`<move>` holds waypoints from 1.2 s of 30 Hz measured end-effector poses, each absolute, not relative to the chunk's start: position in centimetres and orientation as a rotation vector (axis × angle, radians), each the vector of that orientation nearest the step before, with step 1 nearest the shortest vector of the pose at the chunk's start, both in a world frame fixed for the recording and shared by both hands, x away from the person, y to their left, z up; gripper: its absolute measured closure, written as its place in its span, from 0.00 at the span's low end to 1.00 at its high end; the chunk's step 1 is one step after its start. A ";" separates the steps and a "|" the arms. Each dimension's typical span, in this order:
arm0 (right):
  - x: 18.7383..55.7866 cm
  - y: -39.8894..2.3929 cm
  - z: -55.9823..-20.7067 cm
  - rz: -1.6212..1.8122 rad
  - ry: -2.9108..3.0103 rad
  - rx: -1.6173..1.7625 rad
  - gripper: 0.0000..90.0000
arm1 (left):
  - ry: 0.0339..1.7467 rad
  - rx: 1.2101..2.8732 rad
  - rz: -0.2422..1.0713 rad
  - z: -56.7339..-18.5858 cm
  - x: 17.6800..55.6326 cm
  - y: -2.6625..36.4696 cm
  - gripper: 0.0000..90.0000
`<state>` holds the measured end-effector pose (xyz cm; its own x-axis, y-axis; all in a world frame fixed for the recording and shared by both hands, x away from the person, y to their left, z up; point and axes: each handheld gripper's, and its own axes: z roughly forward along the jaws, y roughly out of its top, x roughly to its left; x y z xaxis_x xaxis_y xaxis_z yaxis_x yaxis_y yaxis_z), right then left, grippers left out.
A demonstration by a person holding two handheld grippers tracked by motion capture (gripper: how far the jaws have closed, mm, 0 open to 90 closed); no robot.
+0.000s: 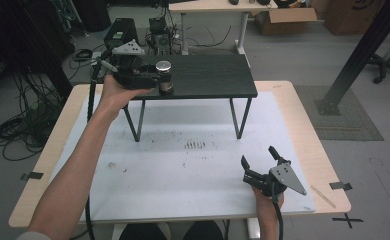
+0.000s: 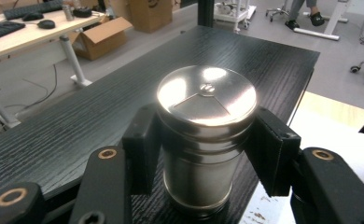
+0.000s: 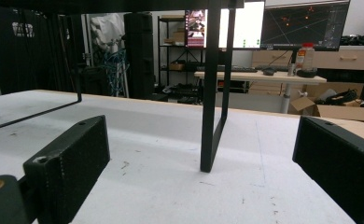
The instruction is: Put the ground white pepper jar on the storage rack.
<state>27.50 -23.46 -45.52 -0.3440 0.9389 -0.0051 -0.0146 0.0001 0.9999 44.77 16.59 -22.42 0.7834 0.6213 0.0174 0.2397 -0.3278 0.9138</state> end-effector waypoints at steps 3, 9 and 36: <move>27.5 -23.5 -45.5 1.467 1.453 1.009 0.04 | 0.655 1.899 0.445 -22.5 44.8 16.6 0.54; 27.5 -23.5 -45.5 1.467 1.453 1.009 0.04 | 0.661 1.876 0.431 -22.9 45.0 16.9 0.54; 27.5 -23.4 -45.5 1.466 1.455 1.008 0.04 | 0.658 1.879 0.440 -22.8 44.9 16.8 0.54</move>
